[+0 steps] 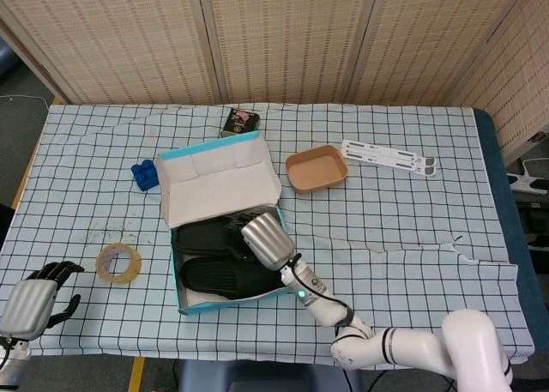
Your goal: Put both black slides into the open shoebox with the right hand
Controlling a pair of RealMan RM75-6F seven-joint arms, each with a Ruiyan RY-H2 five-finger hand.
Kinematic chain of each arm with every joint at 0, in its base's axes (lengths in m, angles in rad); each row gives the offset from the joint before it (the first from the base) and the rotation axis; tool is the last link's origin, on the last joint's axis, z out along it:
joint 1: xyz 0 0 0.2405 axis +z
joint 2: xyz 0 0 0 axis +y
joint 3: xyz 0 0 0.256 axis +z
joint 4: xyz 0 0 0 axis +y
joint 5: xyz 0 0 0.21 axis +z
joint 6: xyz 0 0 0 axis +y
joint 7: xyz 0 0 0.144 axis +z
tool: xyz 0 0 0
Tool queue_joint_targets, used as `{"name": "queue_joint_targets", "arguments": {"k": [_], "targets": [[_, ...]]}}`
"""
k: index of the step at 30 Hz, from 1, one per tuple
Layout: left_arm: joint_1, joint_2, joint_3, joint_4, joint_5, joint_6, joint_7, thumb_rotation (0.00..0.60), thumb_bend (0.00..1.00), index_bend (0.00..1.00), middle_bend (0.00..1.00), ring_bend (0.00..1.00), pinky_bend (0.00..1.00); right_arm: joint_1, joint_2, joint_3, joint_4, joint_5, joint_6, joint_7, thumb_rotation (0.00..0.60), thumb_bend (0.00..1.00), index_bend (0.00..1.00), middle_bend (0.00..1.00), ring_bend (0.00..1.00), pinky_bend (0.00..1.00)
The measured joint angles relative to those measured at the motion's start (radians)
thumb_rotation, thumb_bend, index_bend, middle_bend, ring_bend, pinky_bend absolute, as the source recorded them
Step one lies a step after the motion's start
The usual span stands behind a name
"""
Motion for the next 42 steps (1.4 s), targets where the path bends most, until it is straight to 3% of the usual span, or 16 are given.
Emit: {"name": "queue_joint_targets", "arguments": {"k": [7,13,22,29,35,42], "targets": [[-0.002,0.003,0.0,-0.002,0.003,-0.001,-0.006,0.6,0.38,0.31,0.28,0.24,0.43,0.048,-0.073,0.011,0.079,-0.013,-0.005,-0.019,0.6,0.69,0.75,0.6,0.48,0.61],[0.001,0.009,-0.002,-0.004,0.005,0.01,-0.02,0.6,0.38,0.31,0.28,0.24,0.43,0.119,-0.171,0.034,0.248,-0.011,-0.038,-0.013,0.6,0.69,0.75,0.6,0.48,0.61],[0.003,0.014,0.001,-0.005,0.016,0.017,-0.037,0.6,0.38,0.31,0.29,0.24,0.43,0.203,-0.279,0.045,0.514,-0.014,-0.085,0.123,0.6,0.69,0.75,0.6,0.48,0.61],[0.006,0.015,0.005,-0.006,0.026,0.022,-0.04,0.6,0.38,0.31,0.29,0.24,0.43,0.226,-0.339,0.011,0.658,-0.019,-0.118,0.243,0.6,0.69,0.75,0.6,0.48,0.61],[0.003,0.015,0.005,-0.007,0.024,0.015,-0.036,0.6,0.38,0.31,0.29,0.24,0.43,0.211,-0.35,-0.051,0.73,-0.026,-0.154,0.265,0.6,0.69,0.75,0.6,0.48,0.61],[0.008,0.012,0.014,-0.007,0.032,0.019,-0.031,0.6,0.38,0.31,0.29,0.24,0.43,0.197,-0.352,-0.085,0.778,-0.014,-0.188,0.278,0.6,0.69,0.75,0.6,0.48,0.61]]}}
